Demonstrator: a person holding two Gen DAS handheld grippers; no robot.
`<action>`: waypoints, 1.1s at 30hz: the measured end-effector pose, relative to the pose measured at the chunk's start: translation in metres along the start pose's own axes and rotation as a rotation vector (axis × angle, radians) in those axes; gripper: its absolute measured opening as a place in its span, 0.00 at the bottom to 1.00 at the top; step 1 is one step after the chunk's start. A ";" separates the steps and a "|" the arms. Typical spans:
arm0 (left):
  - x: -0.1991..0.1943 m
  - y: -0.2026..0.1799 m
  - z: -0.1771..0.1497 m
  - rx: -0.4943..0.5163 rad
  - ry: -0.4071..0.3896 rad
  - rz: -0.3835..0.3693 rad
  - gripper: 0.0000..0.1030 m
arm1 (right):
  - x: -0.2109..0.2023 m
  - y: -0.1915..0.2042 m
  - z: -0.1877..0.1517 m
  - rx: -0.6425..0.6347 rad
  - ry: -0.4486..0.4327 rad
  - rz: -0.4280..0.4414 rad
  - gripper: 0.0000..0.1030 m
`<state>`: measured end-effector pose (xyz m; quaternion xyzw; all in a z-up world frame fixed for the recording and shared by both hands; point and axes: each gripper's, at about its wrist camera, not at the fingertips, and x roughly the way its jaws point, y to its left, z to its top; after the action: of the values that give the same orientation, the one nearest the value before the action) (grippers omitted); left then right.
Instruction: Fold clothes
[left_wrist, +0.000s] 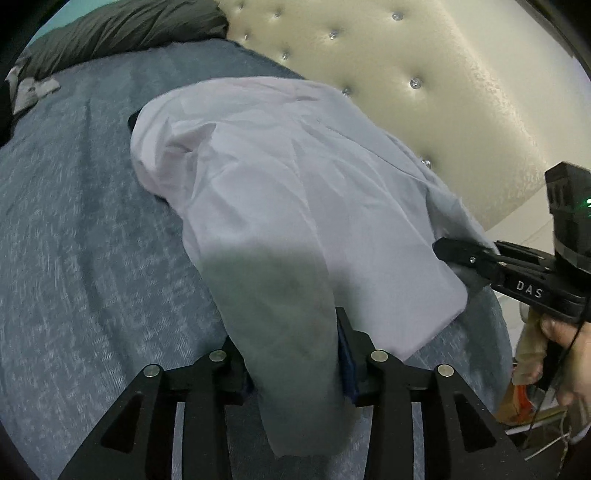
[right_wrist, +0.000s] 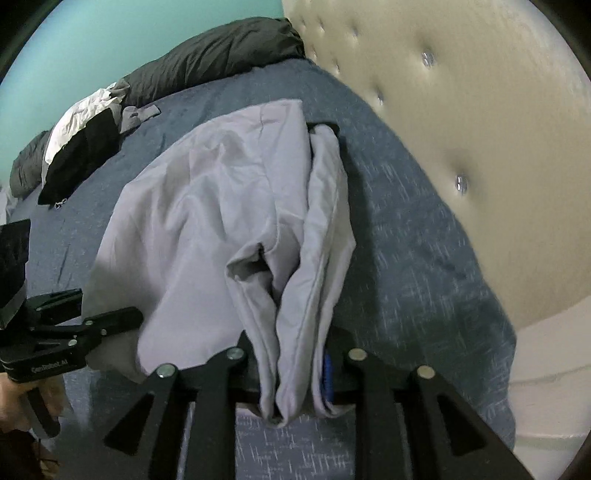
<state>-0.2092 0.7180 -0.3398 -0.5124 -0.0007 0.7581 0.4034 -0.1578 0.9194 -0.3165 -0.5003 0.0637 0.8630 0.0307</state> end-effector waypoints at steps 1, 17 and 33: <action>-0.005 0.003 -0.002 -0.010 0.002 -0.004 0.42 | -0.002 -0.004 -0.001 0.012 0.001 -0.001 0.29; -0.057 -0.008 -0.012 0.111 -0.097 0.099 0.55 | -0.079 0.000 0.001 0.062 -0.287 0.081 0.24; -0.011 0.003 -0.040 0.109 -0.035 0.124 0.57 | 0.020 -0.028 -0.033 0.268 -0.094 0.003 0.00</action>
<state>-0.1782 0.6926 -0.3517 -0.4752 0.0653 0.7894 0.3830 -0.1360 0.9423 -0.3518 -0.4507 0.1779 0.8692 0.0990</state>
